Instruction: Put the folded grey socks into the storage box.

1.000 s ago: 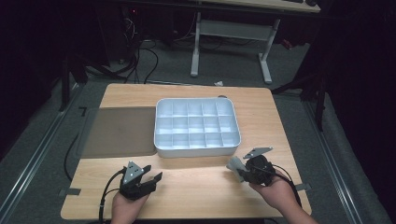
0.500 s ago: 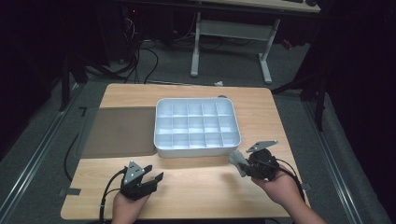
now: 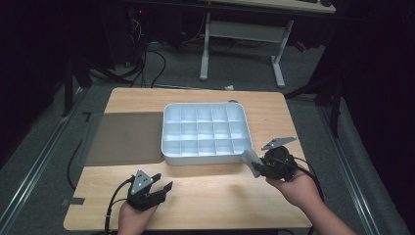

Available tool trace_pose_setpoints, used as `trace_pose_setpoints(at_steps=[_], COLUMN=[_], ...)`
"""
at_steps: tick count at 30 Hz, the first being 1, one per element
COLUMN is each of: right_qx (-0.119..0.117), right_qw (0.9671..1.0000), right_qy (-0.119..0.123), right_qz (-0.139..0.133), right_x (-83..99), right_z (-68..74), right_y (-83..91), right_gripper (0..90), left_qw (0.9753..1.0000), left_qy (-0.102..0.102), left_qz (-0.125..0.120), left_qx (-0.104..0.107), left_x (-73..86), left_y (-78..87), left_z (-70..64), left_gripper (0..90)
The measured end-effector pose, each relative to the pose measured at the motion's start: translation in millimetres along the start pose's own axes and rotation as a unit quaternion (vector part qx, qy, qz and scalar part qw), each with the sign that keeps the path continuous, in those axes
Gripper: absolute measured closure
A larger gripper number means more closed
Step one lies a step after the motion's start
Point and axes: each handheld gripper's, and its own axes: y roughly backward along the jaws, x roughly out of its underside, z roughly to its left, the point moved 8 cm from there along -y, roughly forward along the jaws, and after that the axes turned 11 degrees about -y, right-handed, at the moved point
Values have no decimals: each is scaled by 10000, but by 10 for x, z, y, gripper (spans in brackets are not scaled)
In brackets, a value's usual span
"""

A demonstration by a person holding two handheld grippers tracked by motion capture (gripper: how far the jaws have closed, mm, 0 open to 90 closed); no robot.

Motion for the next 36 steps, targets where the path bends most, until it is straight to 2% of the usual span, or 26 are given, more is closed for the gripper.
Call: trace_pose_setpoints(at_steps=[9,17,24,36], right_qx=[5,-3,129,400], right_qw=[10000,10000,9999,9981], right_qy=[-3,10,-30,-72], right_qz=[4,71,81,457], right_x=[-207,-394,-569,-654], right_z=[-20,-3,-43,-176], right_y=[-29,-146,-241,-576], right_gripper=[716,717,717,718], left_qw=[10000,10000,10000,10000], left_qy=[30,31,28,28], left_qz=[6,9,21,23], left_qx=[10,16,19,56], left_x=[13,18,26,31], left_y=[18,25,27,18], left_z=[16,15,25,27], left_gripper=[441,441,441,441])
